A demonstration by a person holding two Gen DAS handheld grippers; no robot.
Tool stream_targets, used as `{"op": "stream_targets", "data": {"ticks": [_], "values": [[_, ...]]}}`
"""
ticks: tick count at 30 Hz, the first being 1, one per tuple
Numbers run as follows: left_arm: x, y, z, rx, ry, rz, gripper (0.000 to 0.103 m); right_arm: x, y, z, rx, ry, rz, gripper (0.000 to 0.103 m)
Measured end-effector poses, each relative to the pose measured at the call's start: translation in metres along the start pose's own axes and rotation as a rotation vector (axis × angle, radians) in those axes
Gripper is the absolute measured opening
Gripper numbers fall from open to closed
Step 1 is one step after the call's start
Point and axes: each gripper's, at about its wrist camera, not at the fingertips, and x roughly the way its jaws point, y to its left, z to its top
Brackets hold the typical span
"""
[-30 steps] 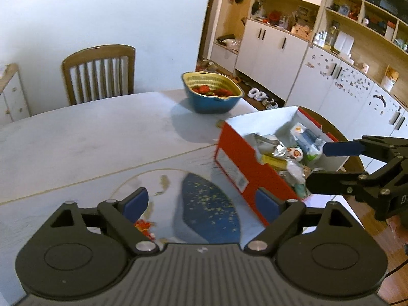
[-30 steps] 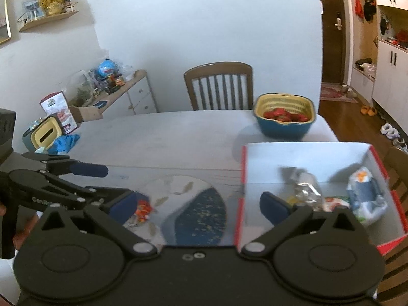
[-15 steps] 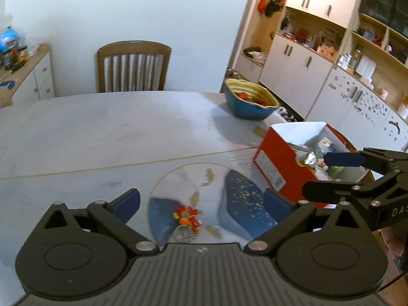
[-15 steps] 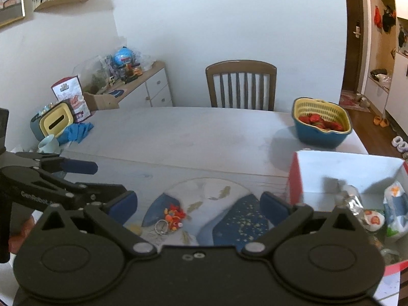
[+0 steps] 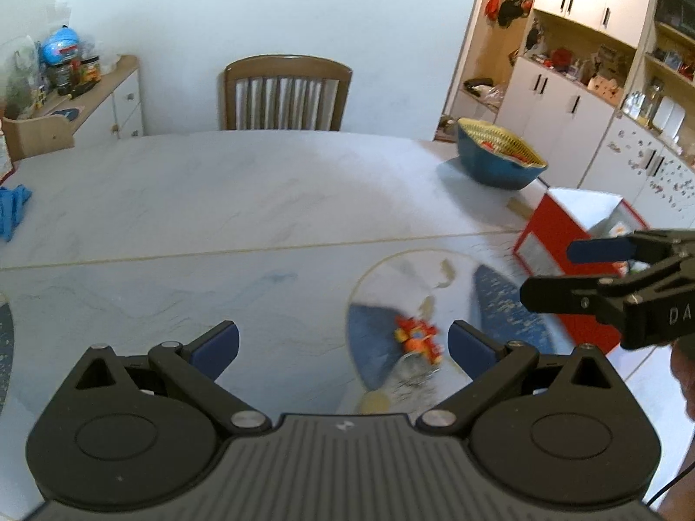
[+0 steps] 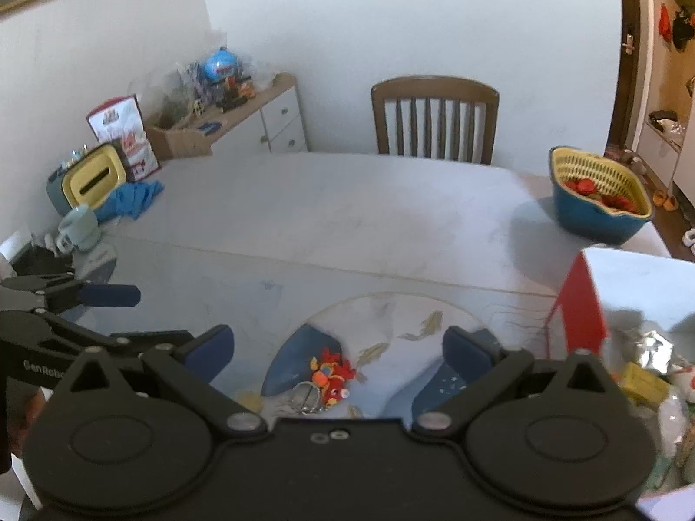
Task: Organize objects
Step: 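Grasp the yellow cylinder with the left tool while the right tool grasps the red plush toy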
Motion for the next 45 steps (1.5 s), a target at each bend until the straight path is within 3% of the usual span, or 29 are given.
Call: {"op": "stream_targets", "data": {"ticks": [7,14,22,32,35,39,45], "values": [[0.024,0.003,-0.029,0.066,0.033,0.031,0.103,0.038,0.011,-0.005,-0.031,0.074,-0.010,0.102],[0.043,-0.005,-0.054,0.112,0.050,0.001,0.103,0.074,0.014,-0.011,-0.026,0.158,-0.027,0.100],[0.053,-0.022,-0.071,0.181,0.057,-0.035,0.103,0.099,0.020,-0.022,-0.055,0.222,-0.037,0.093],[0.060,-0.036,-0.078,0.225,0.054,-0.022,0.102,0.114,0.024,-0.028,-0.058,0.244,-0.050,0.078],[0.060,-0.039,-0.079,0.235,0.056,-0.025,0.093,0.117,0.023,-0.029,-0.060,0.251,-0.051,0.074],[0.063,-0.039,-0.080,0.239,0.073,-0.032,0.068,0.121,0.022,-0.030,-0.061,0.261,-0.052,0.064],[0.063,-0.039,-0.078,0.240,0.074,-0.024,0.049,0.124,0.021,-0.029,-0.060,0.254,-0.053,0.055]]}}
